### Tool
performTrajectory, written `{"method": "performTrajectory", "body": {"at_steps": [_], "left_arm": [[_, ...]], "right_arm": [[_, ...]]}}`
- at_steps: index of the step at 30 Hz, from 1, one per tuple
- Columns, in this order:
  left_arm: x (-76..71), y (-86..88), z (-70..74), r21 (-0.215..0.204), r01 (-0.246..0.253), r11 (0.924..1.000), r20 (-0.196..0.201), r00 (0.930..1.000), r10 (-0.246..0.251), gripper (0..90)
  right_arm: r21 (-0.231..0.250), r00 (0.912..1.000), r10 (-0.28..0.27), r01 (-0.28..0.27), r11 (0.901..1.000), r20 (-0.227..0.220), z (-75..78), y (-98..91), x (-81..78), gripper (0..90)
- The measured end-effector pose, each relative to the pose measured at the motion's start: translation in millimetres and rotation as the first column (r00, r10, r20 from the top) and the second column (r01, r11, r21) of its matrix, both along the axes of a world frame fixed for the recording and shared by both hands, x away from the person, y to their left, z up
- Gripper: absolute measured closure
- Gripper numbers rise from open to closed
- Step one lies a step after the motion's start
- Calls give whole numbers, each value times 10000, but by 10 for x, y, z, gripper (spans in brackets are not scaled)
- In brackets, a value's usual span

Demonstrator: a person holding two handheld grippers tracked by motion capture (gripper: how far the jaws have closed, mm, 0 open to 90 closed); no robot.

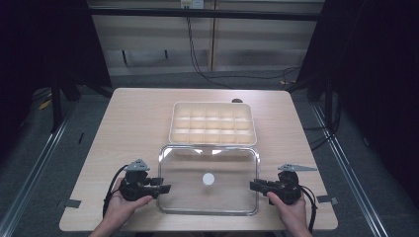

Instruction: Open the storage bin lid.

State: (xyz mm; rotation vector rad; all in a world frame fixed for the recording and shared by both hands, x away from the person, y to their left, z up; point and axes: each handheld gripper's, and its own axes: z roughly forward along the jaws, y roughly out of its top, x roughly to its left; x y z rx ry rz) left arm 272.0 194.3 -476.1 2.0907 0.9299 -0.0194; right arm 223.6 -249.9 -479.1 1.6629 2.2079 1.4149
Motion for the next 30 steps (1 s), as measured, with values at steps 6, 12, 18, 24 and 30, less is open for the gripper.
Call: {"method": "performTrajectory", "body": {"at_steps": [6,12,18,24,30], "left_arm": [[-17,10,-11,188,92,9998,31,10000,-93,541],[27,8,-45,292,169,9994,-138,9998,-165,534],[39,-5,-69,423,78,9991,-231,9997,-69,524],[38,-24,-83,482,175,9987,-185,9997,-167,516],[36,-47,-98,556,318,9979,-289,9991,-302,510]], "right_arm": [[-253,9999,33,-35,9997,-112,-11,24,19,651],[-367,9995,-13,1,9993,-322,-51,36,52,626],[-557,9988,-5,-23,9984,-495,-92,55,85,592],[-618,9985,-135,102,9980,-537,-110,52,94,575],[-706,9971,-212,161,9974,-724,-136,49,108,548]]}}
